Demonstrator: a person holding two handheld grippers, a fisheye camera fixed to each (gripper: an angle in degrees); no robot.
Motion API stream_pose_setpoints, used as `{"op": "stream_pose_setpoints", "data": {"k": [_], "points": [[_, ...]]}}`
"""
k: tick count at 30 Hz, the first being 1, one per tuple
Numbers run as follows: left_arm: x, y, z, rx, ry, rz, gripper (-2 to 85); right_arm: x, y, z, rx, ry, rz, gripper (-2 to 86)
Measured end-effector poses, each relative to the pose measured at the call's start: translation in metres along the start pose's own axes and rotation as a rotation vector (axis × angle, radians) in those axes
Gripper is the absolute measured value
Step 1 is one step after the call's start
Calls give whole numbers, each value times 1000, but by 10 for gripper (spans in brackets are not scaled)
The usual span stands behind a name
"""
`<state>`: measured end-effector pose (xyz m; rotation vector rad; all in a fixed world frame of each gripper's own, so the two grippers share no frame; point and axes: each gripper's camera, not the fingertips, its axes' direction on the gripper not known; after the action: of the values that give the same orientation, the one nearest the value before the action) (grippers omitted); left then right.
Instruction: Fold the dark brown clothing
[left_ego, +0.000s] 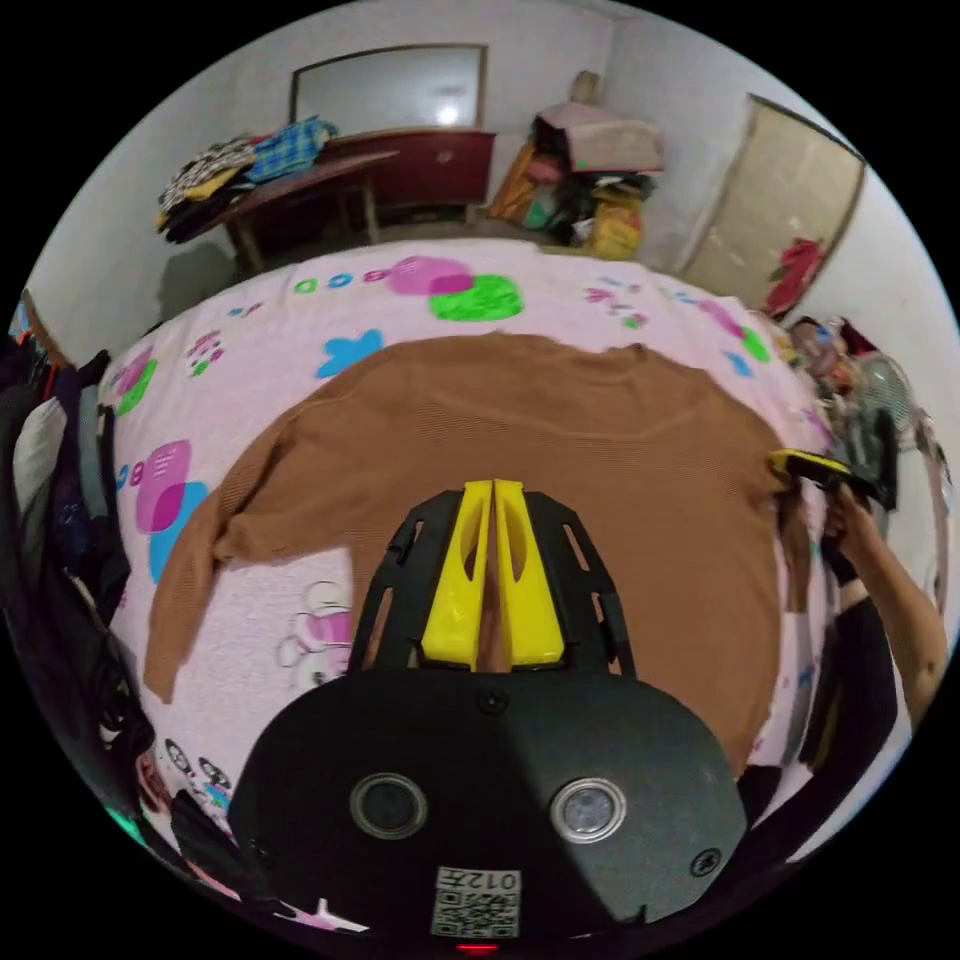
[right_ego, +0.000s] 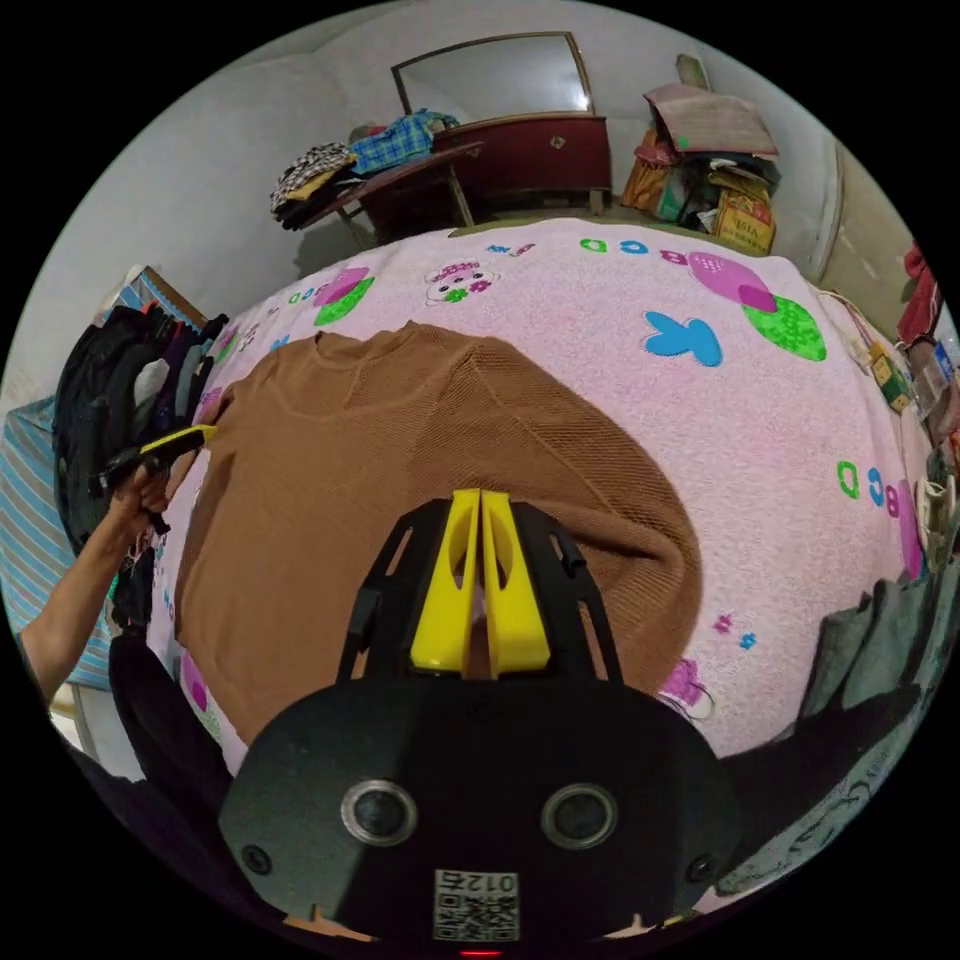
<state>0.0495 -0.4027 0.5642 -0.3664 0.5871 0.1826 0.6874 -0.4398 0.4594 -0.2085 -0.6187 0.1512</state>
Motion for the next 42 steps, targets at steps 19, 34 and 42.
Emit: {"op": "stream_pose_setpoints", "data": {"k": [19,34,42], "points": [[328,71,47,-83,139,846,22,70,49,-46,-30,72,181,76],[154,-75,-12,-61,797,405,0,92,12,-105,199,-294,228,-9],[3,-152,-53,36,885,229,0,45,-55,-100,224,-436,129,-7]]}}
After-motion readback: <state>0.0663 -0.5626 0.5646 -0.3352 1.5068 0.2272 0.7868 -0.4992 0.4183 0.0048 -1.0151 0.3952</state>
